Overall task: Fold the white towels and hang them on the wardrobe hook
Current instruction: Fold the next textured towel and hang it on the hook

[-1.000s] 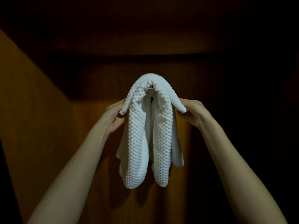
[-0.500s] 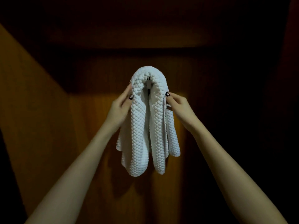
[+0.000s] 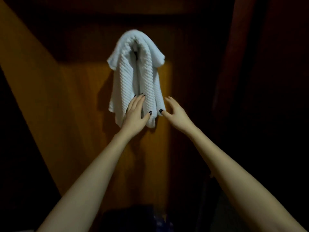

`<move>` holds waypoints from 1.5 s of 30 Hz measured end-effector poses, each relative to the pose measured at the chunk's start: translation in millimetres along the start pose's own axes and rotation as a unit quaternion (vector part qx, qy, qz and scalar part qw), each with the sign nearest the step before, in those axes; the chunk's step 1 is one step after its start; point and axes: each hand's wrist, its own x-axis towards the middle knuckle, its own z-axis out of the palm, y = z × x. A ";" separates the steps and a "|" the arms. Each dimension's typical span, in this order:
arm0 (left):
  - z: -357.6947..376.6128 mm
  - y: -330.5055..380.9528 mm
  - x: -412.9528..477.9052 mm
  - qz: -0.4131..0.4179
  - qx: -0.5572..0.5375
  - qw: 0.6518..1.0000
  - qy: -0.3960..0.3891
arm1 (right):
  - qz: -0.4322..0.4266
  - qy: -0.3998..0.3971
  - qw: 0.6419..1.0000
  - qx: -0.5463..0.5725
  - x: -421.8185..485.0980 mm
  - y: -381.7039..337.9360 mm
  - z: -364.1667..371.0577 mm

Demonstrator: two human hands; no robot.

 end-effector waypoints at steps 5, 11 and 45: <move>83.0 35.2 -80.8 -0.025 0.024 0.987 -0.159 | 0.112 -0.053 0.989 -0.085 -119.5 77.2 8.4; 201.9 121.7 -178.8 0.079 0.065 0.934 -0.343 | 0.264 -0.116 0.931 -0.225 -295.4 175.9 -25.7; 607.8 382.9 -654.9 0.517 0.008 0.494 -0.699 | 0.795 0.045 0.604 -0.035 -909.4 440.7 -32.7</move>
